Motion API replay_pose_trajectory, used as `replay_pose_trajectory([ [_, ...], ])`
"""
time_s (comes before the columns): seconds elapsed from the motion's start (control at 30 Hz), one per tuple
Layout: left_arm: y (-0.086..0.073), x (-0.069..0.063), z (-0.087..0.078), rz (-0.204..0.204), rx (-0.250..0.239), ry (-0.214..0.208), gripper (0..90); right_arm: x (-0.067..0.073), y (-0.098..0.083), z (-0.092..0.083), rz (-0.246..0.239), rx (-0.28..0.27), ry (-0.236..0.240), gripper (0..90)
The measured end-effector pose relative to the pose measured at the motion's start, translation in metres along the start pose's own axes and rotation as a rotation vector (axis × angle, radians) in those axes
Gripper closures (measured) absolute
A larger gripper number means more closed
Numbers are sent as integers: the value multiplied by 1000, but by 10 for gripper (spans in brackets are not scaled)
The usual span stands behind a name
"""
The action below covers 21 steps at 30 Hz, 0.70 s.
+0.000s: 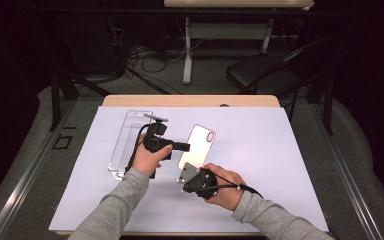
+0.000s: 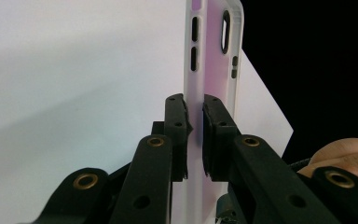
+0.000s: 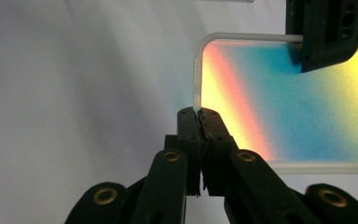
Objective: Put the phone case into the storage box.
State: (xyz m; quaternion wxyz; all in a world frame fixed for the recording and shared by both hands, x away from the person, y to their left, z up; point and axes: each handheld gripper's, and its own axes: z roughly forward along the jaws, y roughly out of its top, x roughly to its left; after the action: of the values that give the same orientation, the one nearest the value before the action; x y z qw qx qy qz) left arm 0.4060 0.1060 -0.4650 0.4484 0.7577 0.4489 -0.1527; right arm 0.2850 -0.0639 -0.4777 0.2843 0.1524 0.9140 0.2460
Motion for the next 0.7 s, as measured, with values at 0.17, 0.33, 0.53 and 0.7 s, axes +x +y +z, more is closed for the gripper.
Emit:
replay_pose_trajectory([
  [0.17, 0, 0, -1, 4, -1, 4, 825, -1, 0, 0, 11, -4, 9, 846],
  [0.33, 0, 2, -1, 8, -3, 6, 825, -1, 0, 0, 20, -17, 14, 779],
  [0.53, 0, 4, -2, 9, -9, 12, 825, -2, 1, -2, 3, -45, 4, 693],
  [0.7, 0, 4, -4, 9, -16, 18, 825, -2, 1, -4, -7, -65, -19, 644],
])
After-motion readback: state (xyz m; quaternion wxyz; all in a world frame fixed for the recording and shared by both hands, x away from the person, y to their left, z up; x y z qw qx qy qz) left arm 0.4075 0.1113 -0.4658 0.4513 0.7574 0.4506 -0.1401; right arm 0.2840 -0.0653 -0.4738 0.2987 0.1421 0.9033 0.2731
